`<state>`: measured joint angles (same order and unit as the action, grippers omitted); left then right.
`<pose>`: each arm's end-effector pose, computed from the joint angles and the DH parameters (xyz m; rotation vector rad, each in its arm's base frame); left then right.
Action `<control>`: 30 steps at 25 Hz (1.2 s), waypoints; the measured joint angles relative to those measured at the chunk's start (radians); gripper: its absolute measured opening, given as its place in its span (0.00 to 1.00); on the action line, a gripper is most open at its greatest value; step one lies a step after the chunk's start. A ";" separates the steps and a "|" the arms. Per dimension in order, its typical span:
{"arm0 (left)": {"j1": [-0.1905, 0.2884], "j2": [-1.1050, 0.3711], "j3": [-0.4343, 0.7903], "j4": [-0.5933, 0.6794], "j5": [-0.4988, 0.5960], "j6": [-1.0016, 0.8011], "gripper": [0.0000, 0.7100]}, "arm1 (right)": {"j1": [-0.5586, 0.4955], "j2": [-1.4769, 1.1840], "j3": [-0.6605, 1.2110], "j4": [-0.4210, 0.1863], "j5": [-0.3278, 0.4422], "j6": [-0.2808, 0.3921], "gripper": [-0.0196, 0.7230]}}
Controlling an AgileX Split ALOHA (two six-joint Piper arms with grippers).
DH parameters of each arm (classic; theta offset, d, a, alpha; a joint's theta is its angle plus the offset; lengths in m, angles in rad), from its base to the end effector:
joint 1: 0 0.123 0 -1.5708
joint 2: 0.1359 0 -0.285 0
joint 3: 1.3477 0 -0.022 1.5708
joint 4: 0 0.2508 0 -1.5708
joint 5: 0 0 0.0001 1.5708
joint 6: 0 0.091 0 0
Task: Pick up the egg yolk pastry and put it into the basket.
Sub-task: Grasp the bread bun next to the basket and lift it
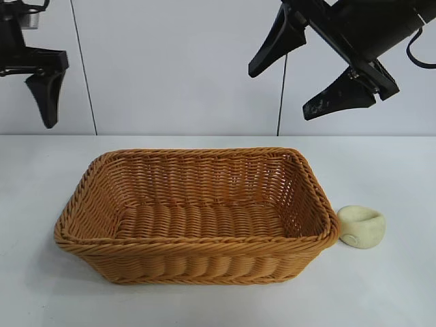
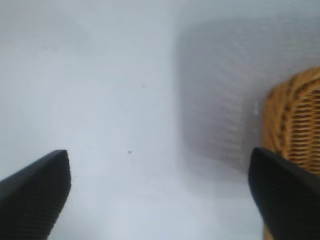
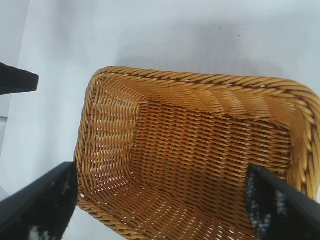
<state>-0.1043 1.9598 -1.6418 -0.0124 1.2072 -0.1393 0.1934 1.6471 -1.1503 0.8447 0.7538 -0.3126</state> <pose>0.4017 -0.0431 0.2435 -0.0582 3.0104 -0.0421 0.3278 0.1117 0.2575 0.0135 2.5769 0.9026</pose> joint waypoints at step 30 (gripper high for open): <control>0.037 -0.961 0.832 0.006 -0.034 0.081 0.98 | 0.000 0.000 0.000 0.000 -0.001 0.000 0.89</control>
<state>-0.0670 0.9988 -0.8100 -0.0067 1.1736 -0.0585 0.1934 1.6471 -1.1503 0.8448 0.7529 -0.3126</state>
